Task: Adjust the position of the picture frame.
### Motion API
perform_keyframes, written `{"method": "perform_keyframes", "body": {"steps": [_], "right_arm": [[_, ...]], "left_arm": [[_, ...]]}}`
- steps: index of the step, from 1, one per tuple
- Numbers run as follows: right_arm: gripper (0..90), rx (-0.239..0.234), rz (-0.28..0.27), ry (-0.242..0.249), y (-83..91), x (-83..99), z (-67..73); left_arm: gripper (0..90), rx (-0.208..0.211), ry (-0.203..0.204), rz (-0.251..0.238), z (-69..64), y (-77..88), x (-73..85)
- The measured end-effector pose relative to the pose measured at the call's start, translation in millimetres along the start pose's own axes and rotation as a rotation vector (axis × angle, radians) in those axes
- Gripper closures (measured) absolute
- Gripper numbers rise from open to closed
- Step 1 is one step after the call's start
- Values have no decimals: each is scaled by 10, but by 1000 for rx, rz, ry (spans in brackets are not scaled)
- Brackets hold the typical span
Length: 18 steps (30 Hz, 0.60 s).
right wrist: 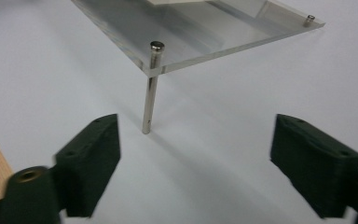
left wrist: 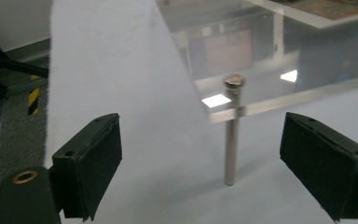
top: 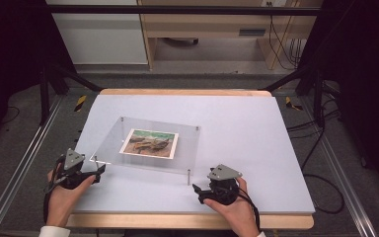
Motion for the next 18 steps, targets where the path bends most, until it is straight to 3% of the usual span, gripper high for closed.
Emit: {"method": "perform_keyframes", "body": {"steps": [2, 5, 8, 12, 18], "right_arm": [[105, -7, -16, -2, 9, 0, -7], [108, -39, 5, 15, -31, 9, 19], [220, -41, 32, 10, -73, 20, 62], [275, -29, 21, 9, -82, 10, 117], [363, -59, 1, 0, -127, -3, 171]], "left_arm": [[106, 16, 18, -25, 51, 33, 21], [43, 67, 2, -25, 82, 47, 58], [39, 41, -5, -20, 85, 37, 70], [35, 47, -11, -32, 64, 39, 62], [40, 95, -21, -18, 0, 7, 54]]}}
Point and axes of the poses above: each handheld gripper's, and its own axes: y roughly backward along the jaws, x roughly out of its underside, z roughly to its left, the point moved 1 cm from there along -y, roughly forward along the jaws, and after that the axes turned 12 degrees about z, right-handed, at the moved point
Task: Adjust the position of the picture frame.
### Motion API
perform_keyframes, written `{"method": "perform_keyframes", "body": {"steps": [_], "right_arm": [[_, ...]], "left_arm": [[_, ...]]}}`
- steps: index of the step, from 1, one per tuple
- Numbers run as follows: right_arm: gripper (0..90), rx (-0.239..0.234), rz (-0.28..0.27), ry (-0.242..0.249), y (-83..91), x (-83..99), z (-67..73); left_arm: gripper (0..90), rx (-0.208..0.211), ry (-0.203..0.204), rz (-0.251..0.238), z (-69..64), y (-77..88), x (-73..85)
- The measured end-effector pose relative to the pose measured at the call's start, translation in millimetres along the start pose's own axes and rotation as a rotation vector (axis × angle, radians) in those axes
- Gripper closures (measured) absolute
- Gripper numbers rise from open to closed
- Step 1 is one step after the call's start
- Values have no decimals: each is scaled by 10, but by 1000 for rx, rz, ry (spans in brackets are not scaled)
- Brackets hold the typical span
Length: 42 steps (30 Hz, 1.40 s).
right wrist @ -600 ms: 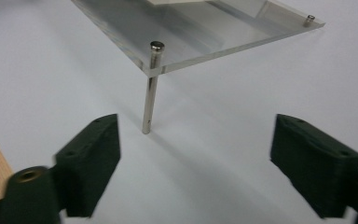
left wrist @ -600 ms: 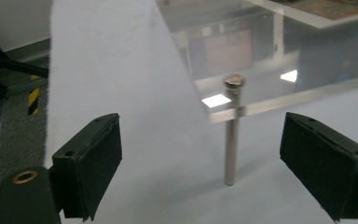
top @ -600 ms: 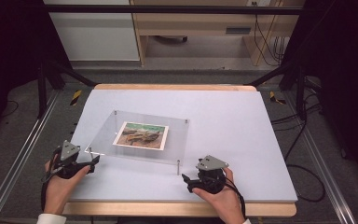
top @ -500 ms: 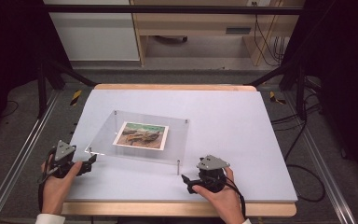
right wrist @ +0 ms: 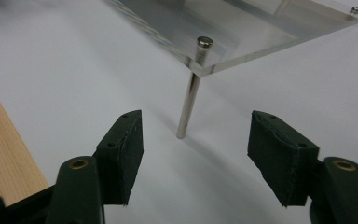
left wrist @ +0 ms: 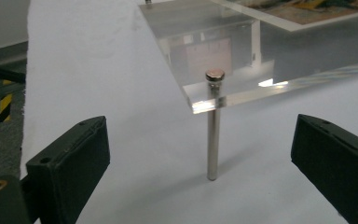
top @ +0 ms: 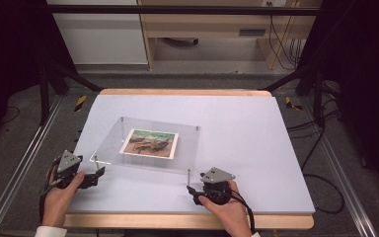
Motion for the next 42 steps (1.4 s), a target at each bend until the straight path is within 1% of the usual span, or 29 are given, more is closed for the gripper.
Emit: {"method": "perform_keyframes", "body": {"steps": [1, 2, 5, 6, 8, 11, 13, 14, 17, 18, 19, 20, 21, 23, 25, 28, 32, 35, 38, 39, 42], "right_arm": [[389, -6, -3, 2, -13, -11, 17], [396, -10, -10, 3, -23, -24, 31], [395, -10, -19, 7, -54, -68, 70], [383, -11, -26, -5, -69, -85, 81], [369, -11, -20, -20, -97, -110, 84], [408, -17, -17, -25, -140, -144, 81], [457, -17, -21, -31, -171, -163, 67], [485, -12, -15, -34, -190, -171, 61], [586, -12, -2, -42, -256, -190, 36], [629, -12, 0, -39, -280, -195, 21], [653, -15, -1, -46, -292, -197, 14], [695, -19, -1, -50, -305, -200, 1], [726, -28, -10, -62, -314, -206, -9], [792, -40, -23, -68, -315, -214, -29], [835, -57, -38, -69, -309, -227, -39], [845, -74, -49, -83, -303, -236, -51], [849, -124, -72, -126, -282, -249, -94], [848, -145, -79, -142, -273, -259, -113], [846, -163, -85, -158, -262, -268, -129], [846, -165, -84, -161, -256, -270, -133], [845, -169, -91, -167, -247, -279, -140]], "left_arm": [[40, 11, 3, 3, -10, -7, 0], [41, 20, 1, 6, -12, -10, 0], [64, 62, 0, 12, -31, -24, -6], [70, 64, -5, 17, -32, -24, -9], [88, 74, -7, 11, -49, -34, -20], [125, 81, -12, 14, -56, -38, -26], [134, 81, -5, 10, -60, -37, -33], [160, 83, 5, 4, -64, -38, -39], [191, 76, 6, 2, -67, -38, -46], [208, 77, 5, 3, -68, -40, -46], [217, 79, 7, 7, -69, -44, -46], [243, 79, 9, 11, -71, -45, -45], [266, 77, 9, 9, -70, -46, -45], [294, 77, 15, 3, -66, -43, -48], [319, 76, 22, -1, -66, -41, -46], [374, 79, 24, 0, -62, -40, -42], [417, 75, 22, -7, -51, -46, -41], [472, 84, 40, -33, -41, -60, -57], [556, 81, 42, -45, -27, -91, -77], [570, 76, 51, -58, -19, -108, -86], [634, 85, 76, -87, 6, -136, -106]]}}
Point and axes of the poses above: each handheld gripper's, and its own axes: y roughly backward along the jaws, x roughly out of its underside, z roughly to its left, the point moved 1 cm from there along -y, roughly forward along the jaws, and after that the axes turned 12 degrees about z, right-handed, at the moved point
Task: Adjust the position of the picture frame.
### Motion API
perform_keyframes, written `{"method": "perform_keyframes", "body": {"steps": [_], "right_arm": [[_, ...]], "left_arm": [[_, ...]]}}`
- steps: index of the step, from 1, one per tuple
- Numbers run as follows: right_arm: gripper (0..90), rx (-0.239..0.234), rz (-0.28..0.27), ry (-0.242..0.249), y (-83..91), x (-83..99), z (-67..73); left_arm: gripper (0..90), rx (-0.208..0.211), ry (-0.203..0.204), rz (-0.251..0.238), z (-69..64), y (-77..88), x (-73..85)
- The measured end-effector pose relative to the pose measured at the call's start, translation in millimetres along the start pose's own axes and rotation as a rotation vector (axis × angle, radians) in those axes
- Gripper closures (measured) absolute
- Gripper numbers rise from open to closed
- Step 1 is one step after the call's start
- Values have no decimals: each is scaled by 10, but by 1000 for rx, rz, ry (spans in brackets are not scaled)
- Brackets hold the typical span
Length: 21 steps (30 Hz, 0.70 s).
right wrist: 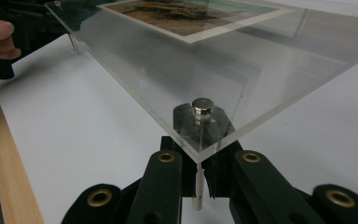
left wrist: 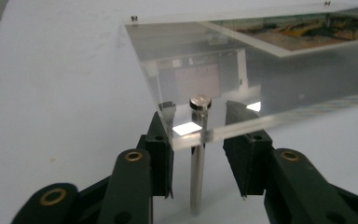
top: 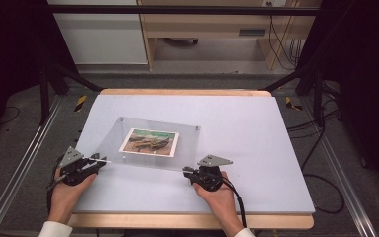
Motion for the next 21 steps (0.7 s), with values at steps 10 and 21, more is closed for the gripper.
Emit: {"method": "perform_keyframes", "body": {"steps": [10, 21], "right_arm": [[841, 21, -24, 3, 3, -7, 25], [841, 66, -86, 12, -43, -46, 46]], "left_arm": [[838, 26, 56, -52, 30, 21, -31], [839, 41, 89, -55, 20, 46, -51]]}}
Point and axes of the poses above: each handheld gripper's, and its own axes: y roughly backward along the jaws, x roughly out of its underside, z roughly to its left, the point moved 1 cm from there along -y, roughly forward along the jaws, and after that the axes turned 12 degrees about z, right-handed, at the moved point
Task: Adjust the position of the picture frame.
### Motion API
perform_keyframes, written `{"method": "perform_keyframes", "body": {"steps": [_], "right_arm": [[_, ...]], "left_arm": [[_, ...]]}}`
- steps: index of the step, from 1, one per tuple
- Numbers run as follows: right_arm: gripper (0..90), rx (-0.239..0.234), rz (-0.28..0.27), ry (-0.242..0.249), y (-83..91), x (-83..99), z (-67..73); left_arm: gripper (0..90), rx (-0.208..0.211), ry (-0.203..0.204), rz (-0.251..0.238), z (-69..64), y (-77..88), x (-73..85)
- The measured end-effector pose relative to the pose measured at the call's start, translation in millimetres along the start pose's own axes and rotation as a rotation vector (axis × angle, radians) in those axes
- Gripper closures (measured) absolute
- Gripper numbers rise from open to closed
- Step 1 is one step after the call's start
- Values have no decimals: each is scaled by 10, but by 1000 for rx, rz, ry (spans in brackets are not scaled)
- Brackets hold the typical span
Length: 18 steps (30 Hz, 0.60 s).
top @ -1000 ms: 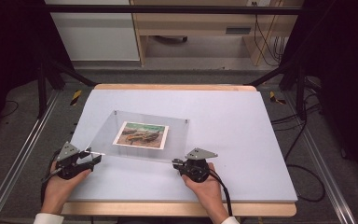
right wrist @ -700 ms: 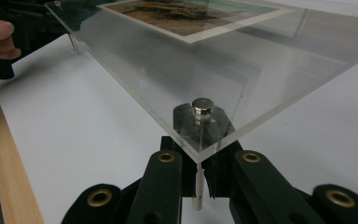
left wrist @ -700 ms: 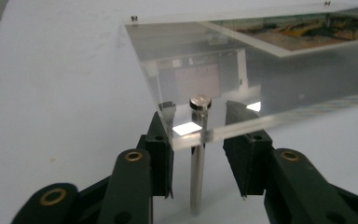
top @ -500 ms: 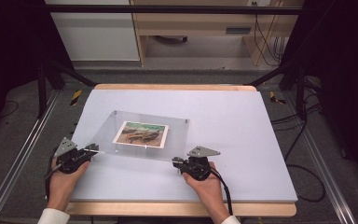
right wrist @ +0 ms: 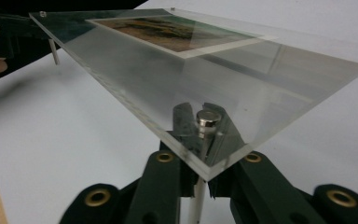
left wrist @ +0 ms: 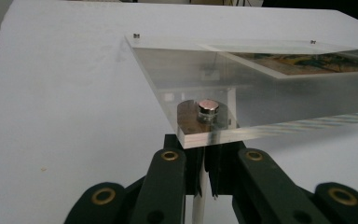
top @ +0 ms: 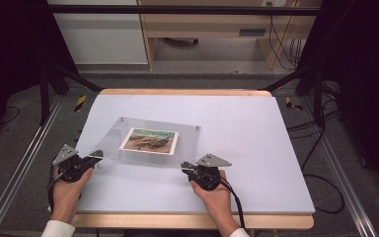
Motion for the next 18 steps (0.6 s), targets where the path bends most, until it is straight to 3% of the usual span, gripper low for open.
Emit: {"method": "perform_keyframes", "body": {"steps": [7, 12, 13, 18], "right_arm": [[844, 8, 19, -7, -2, 0, 11], [836, 50, 19, 2, 36, -45, 39], [828, 90, 10, 17, 93, -99, 52], [820, 116, -16, 14, 233, -195, 7]], "left_arm": [[808, -25, -29, 10, -25, -23, -34], [841, 3, 1, -27, -31, 23, -69], [842, 9, -2, -40, -73, 66, -105], [842, 11, -3, -56, -228, 179, -175]]}}
Point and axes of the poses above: each handheld gripper's, and its own axes: y roughly backward along the jaws, x roughly out of its underside, z roughly to its left, the point moved 1 cm from there along -y, roughly forward along the jaws, and after that the axes turned 12 degrees about z, right-handed, at the moved point
